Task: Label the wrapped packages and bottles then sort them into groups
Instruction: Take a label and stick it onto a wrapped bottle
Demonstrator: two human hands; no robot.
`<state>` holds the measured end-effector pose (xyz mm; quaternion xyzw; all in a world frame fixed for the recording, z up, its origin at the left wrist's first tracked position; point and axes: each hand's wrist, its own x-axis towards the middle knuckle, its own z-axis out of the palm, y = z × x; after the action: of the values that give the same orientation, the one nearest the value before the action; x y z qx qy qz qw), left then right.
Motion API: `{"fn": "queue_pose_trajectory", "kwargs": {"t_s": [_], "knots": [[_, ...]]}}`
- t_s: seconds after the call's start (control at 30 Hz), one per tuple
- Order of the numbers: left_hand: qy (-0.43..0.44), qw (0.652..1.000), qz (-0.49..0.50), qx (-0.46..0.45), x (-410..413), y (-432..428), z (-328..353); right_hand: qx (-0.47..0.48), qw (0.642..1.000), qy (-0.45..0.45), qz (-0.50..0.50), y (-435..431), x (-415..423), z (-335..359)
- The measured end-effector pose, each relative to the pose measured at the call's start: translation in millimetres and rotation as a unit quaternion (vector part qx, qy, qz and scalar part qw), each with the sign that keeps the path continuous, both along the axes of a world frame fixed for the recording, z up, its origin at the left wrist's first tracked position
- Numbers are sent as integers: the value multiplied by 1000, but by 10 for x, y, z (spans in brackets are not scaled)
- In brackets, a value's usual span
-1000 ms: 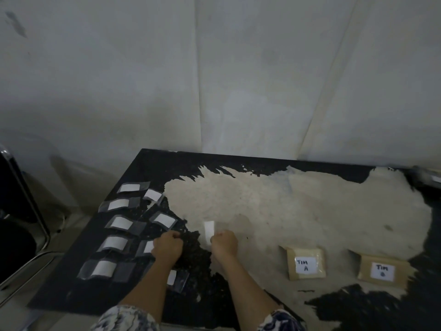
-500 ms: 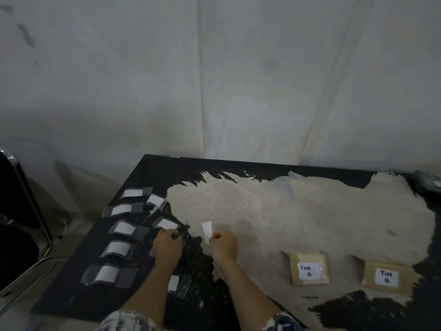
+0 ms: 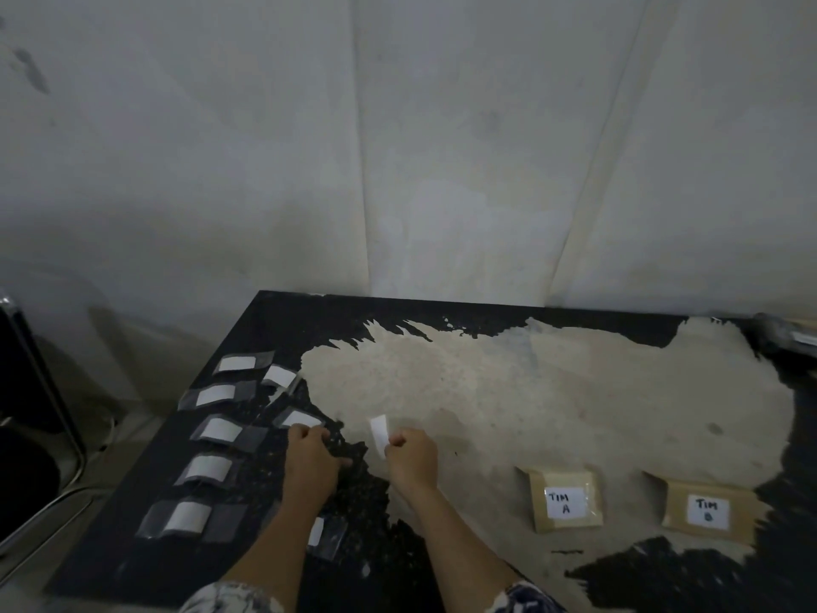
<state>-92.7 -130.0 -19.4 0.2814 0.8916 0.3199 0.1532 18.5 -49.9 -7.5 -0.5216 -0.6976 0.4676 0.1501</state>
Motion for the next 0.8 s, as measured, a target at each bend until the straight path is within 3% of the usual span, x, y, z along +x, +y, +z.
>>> {"fn": "queue_pose_trajectory", "kwargs": {"t_s": [0.1, 0.17, 0.3, 0.43, 0.57, 0.8], "knots": [[128, 992, -11, -16, 24, 13, 17, 18, 1000, 0, -2, 15, 10, 2], [134, 991, -2, 15, 48, 53, 55, 30, 1000, 5, 4, 17, 4, 26], [-118, 984, 16, 130, 193, 239, 232, 102, 995, 13, 15, 0, -44, 63], [-330, 921, 58, 197, 337, 394, 359, 187, 978, -41, 83, -37, -85, 64], [-372, 901, 122, 187, 203, 482, 374, 198, 971, -53, 127, -35, -53, 87], [-428, 864, 156, 216, 122, 486, 406, 90, 995, -4, -39, 16, -71, 99]]}}
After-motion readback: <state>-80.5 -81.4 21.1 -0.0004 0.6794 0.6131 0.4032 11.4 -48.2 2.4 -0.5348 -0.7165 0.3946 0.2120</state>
